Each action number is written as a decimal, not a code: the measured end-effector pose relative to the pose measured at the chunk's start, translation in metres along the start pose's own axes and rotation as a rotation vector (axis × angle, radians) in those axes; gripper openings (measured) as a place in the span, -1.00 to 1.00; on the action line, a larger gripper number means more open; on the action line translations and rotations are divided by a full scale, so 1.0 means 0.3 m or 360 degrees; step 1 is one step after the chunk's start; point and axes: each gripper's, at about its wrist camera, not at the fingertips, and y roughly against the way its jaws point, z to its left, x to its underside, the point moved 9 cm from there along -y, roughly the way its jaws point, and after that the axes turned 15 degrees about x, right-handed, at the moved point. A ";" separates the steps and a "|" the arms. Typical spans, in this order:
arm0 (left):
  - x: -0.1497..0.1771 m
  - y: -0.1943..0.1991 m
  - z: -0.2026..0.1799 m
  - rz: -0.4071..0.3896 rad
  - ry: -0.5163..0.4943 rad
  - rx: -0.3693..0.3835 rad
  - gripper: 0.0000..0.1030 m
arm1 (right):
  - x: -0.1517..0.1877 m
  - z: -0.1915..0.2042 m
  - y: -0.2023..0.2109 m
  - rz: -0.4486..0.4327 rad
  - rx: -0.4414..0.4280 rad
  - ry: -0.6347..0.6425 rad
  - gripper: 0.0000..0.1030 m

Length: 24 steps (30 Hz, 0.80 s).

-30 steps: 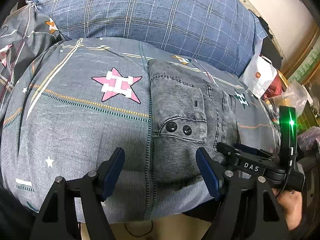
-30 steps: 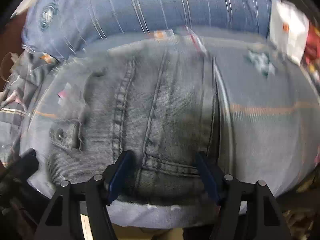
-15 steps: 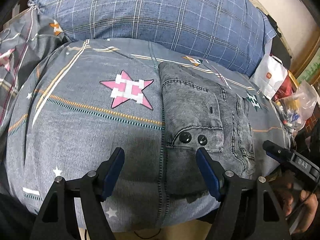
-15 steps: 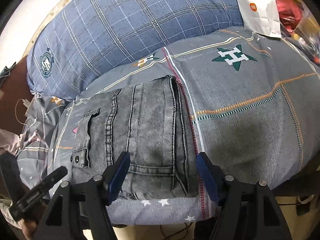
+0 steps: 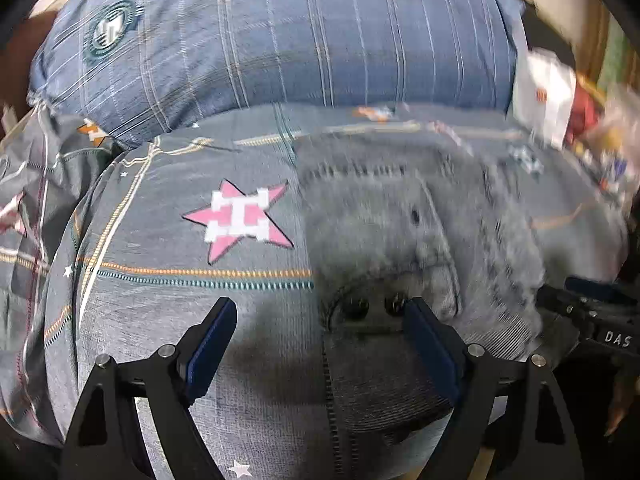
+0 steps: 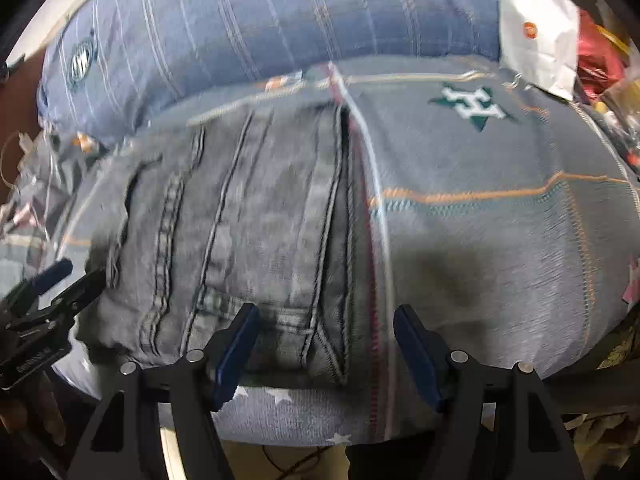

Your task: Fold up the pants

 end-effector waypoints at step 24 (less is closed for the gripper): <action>0.055 -0.024 -0.019 0.0138 -0.0060 -0.0059 0.69 | 0.039 0.140 -0.055 0.0070 0.0003 0.0198 0.74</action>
